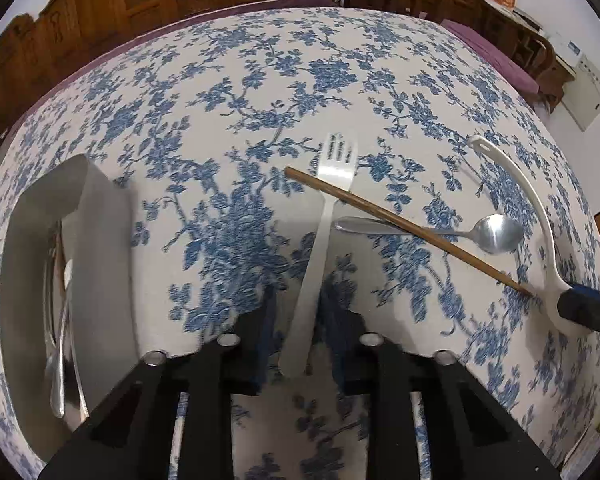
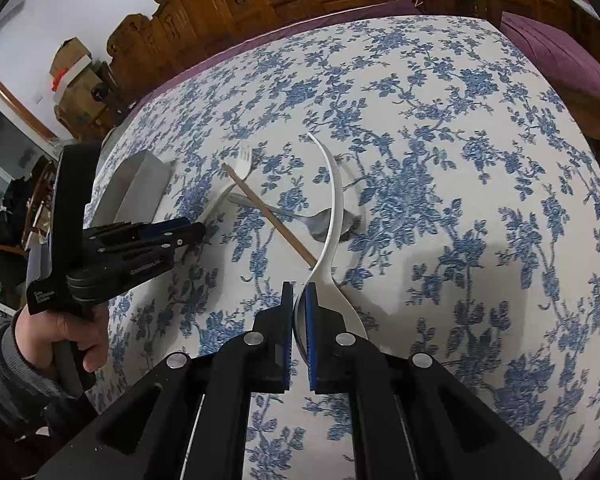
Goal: Organize utensils
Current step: 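Grasp a metal fork with the left gripper while the right gripper holds the white spoon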
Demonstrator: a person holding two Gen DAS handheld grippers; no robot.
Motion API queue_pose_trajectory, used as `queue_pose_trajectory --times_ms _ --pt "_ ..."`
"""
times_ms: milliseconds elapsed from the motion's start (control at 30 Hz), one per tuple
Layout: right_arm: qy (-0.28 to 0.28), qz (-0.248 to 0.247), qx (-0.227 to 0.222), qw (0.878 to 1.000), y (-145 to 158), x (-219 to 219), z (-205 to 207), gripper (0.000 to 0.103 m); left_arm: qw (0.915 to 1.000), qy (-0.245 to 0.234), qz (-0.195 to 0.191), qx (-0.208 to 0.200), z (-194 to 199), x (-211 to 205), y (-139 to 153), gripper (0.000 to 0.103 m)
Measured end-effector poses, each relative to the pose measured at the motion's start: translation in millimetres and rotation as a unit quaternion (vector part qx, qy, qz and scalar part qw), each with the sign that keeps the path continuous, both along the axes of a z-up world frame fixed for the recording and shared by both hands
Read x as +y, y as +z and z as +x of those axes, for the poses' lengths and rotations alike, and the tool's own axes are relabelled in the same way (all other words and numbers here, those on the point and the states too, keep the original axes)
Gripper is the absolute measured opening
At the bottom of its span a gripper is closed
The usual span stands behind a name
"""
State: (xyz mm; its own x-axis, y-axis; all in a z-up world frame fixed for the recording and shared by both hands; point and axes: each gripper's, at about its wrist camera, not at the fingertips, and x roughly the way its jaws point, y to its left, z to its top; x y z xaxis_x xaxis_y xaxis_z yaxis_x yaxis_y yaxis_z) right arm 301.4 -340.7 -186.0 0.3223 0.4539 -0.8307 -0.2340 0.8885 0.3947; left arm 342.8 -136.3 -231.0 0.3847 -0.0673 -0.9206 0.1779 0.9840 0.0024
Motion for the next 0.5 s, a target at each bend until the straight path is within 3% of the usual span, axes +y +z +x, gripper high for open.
queue_pose_trajectory --times_ms 33,167,500 --pt "0.000 0.000 0.000 1.000 -1 1 -1 0.007 1.0000 -0.001 -0.003 0.001 -1 2 0 0.011" --pt "0.002 -0.002 0.000 1.000 0 6 -6 0.007 0.9998 -0.003 -0.017 0.006 -2 8 2 0.010" --pt "-0.007 -0.002 -0.014 1.000 11 9 -9 0.007 0.9986 0.010 -0.007 -0.052 -7 40 46 0.009"
